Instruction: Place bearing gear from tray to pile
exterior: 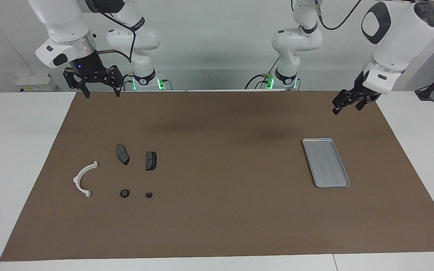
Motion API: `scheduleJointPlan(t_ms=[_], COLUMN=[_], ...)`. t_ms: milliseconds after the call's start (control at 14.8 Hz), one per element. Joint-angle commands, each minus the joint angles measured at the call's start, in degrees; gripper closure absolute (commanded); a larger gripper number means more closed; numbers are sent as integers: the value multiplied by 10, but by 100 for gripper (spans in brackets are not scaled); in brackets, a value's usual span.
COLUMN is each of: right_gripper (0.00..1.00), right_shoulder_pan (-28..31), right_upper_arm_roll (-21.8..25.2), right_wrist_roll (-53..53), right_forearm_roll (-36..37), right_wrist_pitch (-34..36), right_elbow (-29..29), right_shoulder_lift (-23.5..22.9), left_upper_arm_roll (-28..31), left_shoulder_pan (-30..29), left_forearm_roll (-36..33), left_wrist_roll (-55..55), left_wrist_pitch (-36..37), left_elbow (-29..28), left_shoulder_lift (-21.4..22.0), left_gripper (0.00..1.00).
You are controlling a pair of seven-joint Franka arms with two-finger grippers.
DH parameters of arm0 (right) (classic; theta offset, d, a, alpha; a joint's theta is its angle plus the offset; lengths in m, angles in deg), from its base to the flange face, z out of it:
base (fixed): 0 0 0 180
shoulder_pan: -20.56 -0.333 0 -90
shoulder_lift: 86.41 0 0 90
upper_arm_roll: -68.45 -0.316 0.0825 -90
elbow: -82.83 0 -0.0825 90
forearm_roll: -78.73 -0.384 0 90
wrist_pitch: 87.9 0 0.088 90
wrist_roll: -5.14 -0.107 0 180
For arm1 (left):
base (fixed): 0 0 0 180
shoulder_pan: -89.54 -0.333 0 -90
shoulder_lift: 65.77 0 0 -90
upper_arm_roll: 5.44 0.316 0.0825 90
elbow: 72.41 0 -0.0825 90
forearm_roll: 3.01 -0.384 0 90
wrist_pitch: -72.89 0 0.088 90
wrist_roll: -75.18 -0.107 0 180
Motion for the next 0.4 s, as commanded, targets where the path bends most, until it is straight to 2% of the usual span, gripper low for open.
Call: scheduleJointPlan(t_ms=[0, 337], right_gripper=[0, 0], right_shoulder_pan=[-5, 2], right_upper_arm_roll=[1, 0], right_wrist_roll=[16, 16], right_forearm_roll=[10, 9], right_wrist_pitch=[-18, -13], right_elbow=[-11, -11], right_shoulder_lift=[5, 2], left_upper_arm_roll=[-2, -2], left_shoulder_pan=[-1, -1], left_forearm_roll=[-1, -1], left_wrist_roll=[-3, -3], left_wrist_pitch=[8, 8], left_elbow=[-3, -3], left_shoulder_lift=[5, 5], left_gripper=[0, 0])
